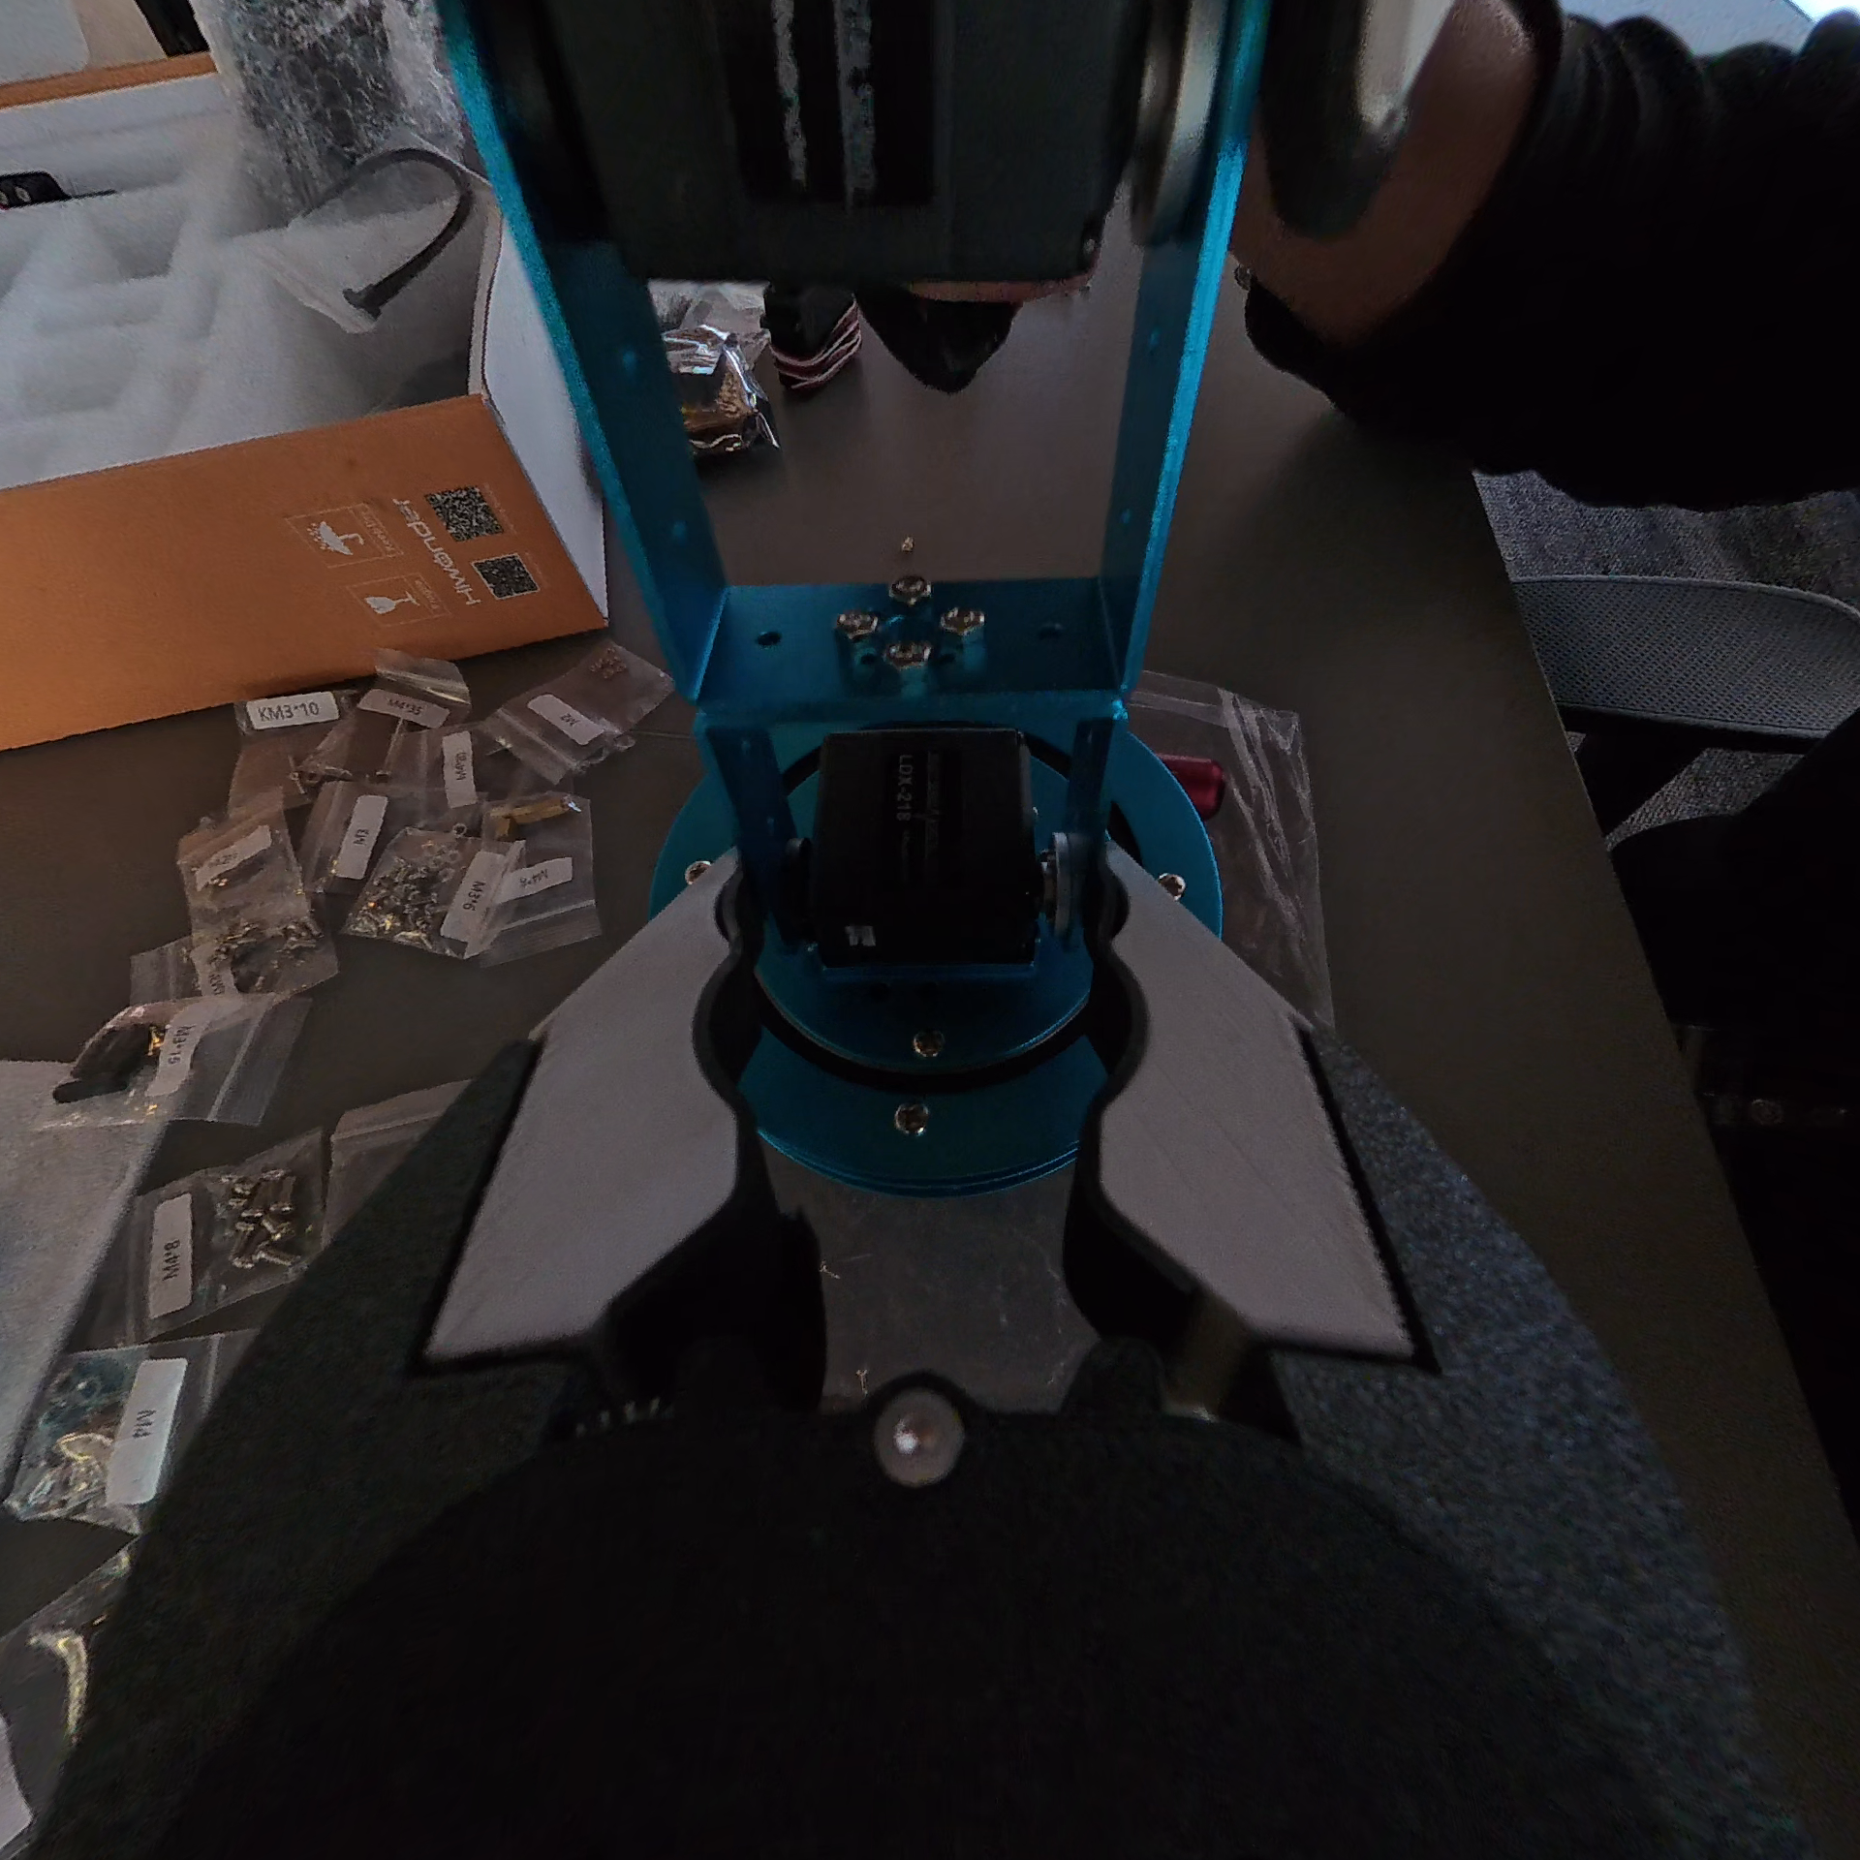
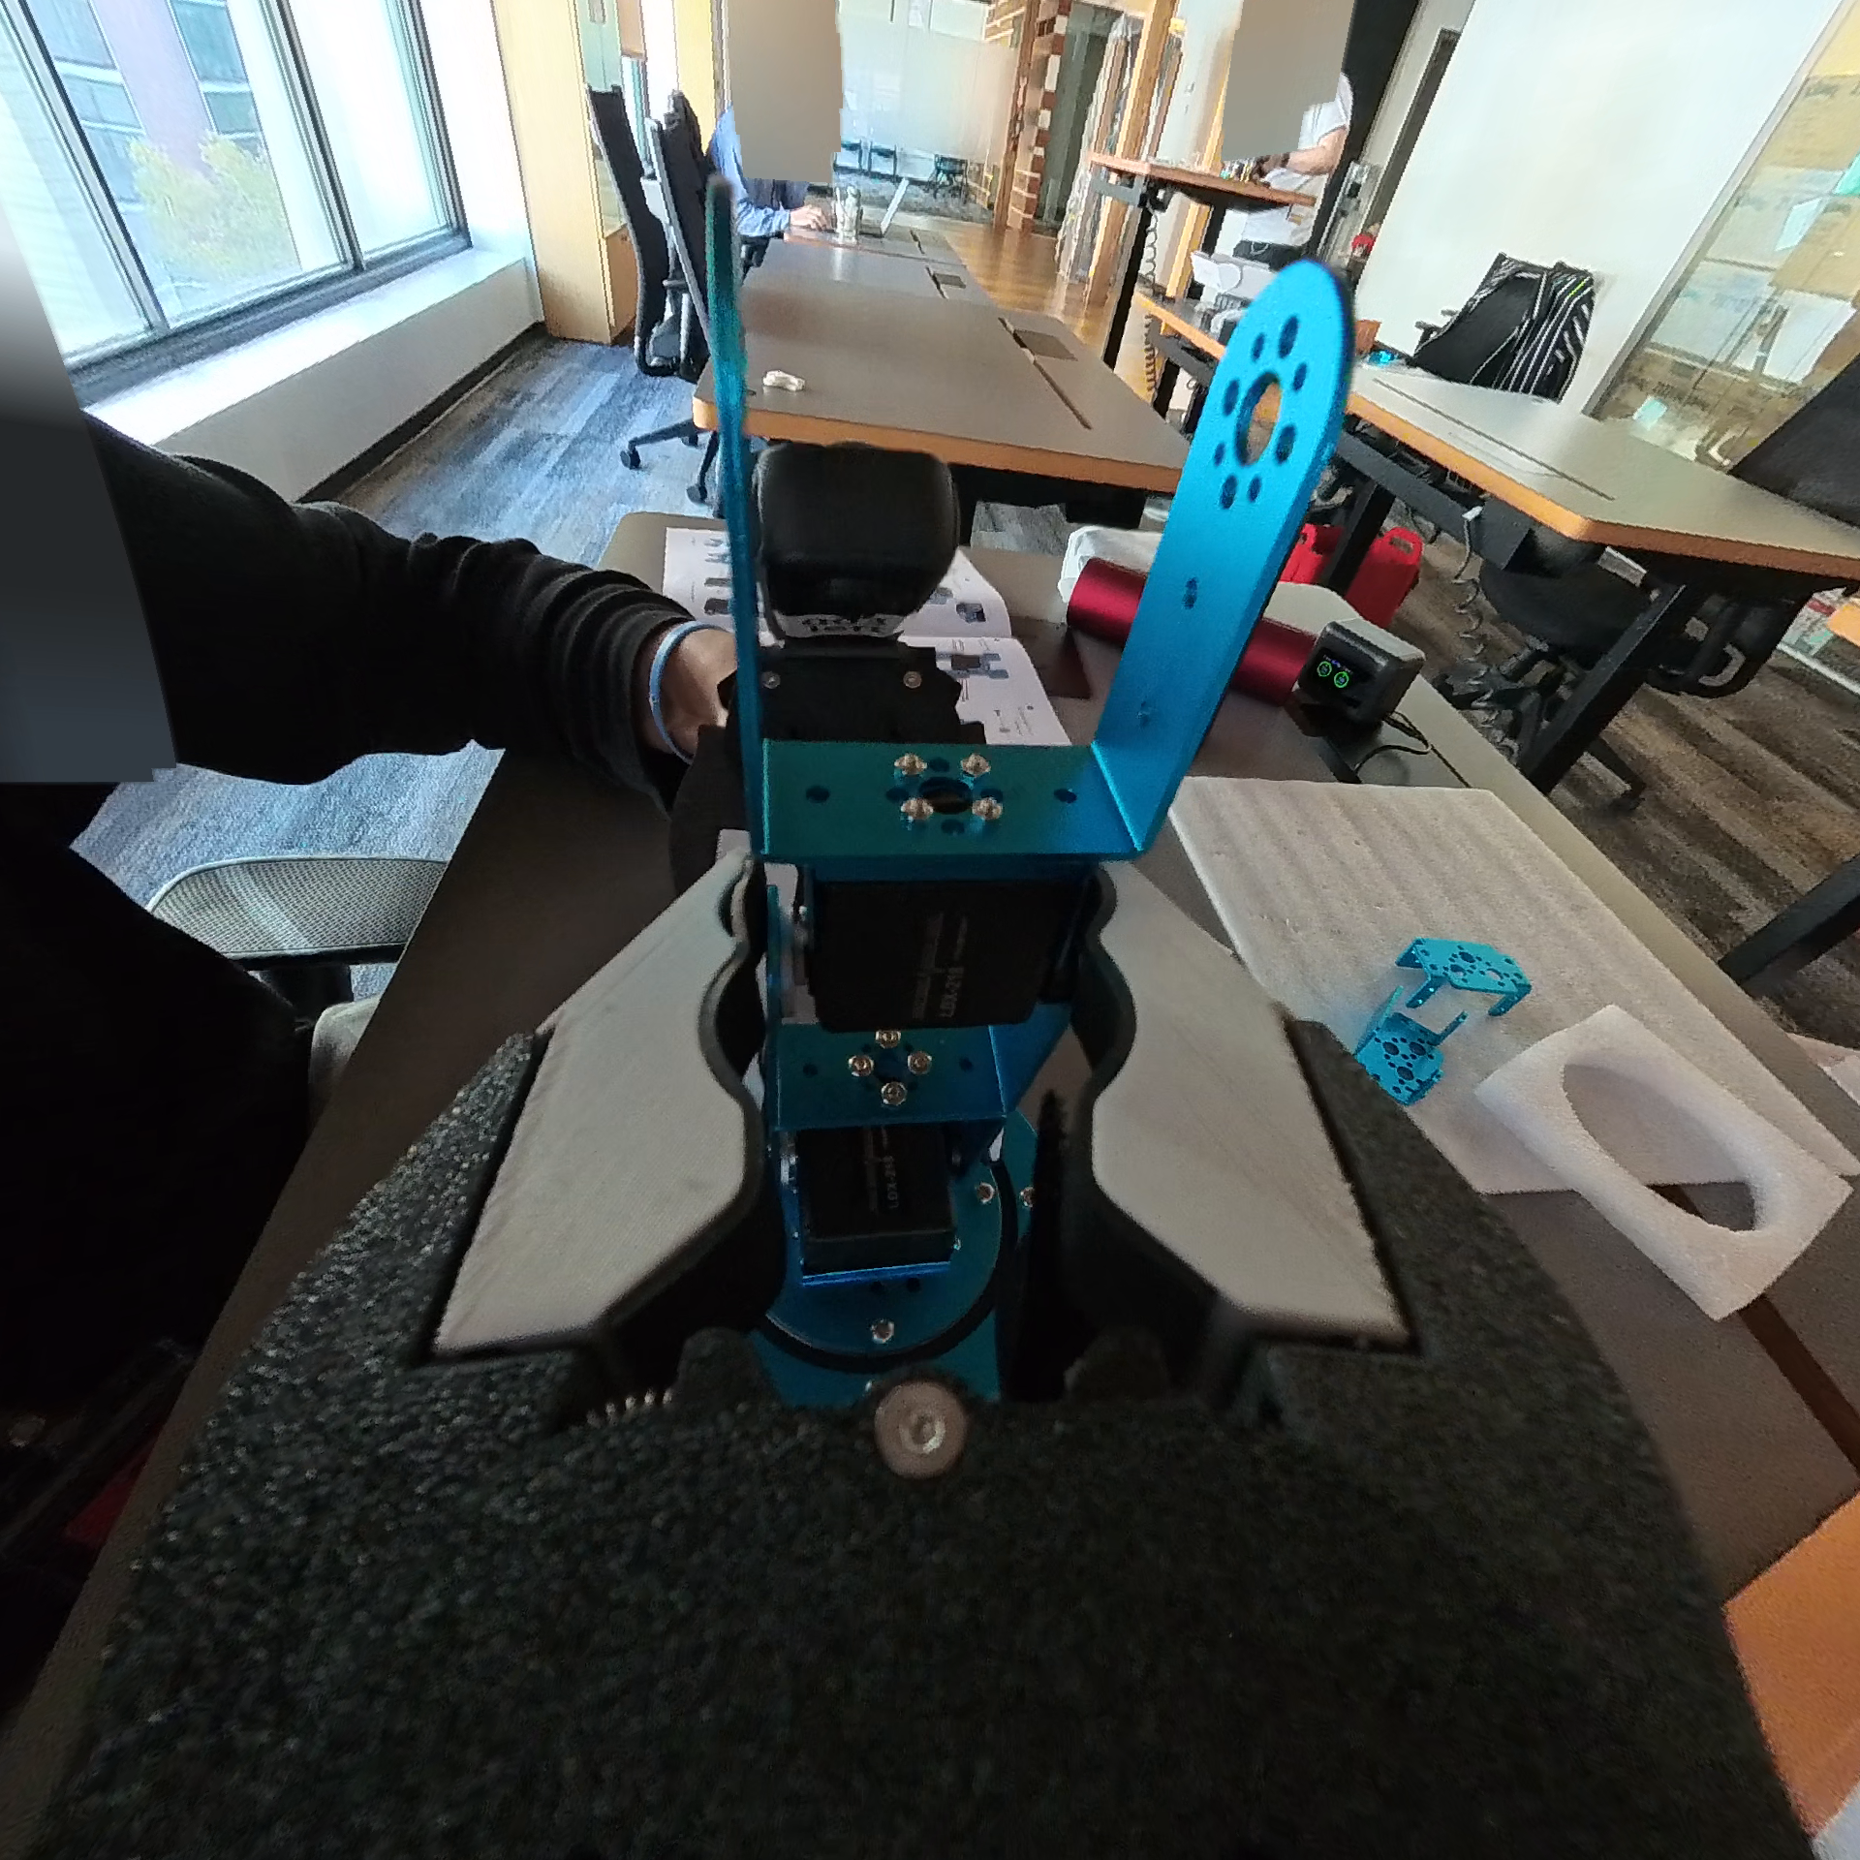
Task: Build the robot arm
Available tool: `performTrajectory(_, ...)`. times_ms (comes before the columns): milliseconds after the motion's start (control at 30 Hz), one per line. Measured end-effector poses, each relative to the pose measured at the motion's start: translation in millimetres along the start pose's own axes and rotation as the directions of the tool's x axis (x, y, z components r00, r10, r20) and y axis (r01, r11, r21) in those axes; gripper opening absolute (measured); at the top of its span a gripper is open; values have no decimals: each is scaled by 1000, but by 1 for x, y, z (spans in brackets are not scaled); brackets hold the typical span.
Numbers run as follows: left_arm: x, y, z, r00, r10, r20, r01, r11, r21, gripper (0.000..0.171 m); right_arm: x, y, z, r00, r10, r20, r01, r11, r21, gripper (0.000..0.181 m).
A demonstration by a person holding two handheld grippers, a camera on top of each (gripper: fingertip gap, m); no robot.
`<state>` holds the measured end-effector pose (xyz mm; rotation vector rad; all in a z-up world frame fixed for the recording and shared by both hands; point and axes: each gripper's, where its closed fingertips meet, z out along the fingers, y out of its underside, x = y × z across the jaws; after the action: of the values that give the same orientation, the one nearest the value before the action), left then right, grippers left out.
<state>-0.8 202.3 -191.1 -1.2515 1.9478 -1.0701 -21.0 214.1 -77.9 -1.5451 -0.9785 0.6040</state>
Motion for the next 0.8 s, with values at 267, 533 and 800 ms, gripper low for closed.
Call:
performTrajectory(267,1,-1,0,1000,-21,-8,21,1000,19,65,3,6,-16,999,36,-13,-35,998,60,60)
performTrajectory(533,1,-3,1,1000,-28,-4,28,999,27,63,6,24,-40,997,71,-11,-69,993,95,60)
performTrajectory(800,1,-5,2,999,-34,-2,34,999,33,65,7,60,-65,992,127,-2,-126,985,121,61)
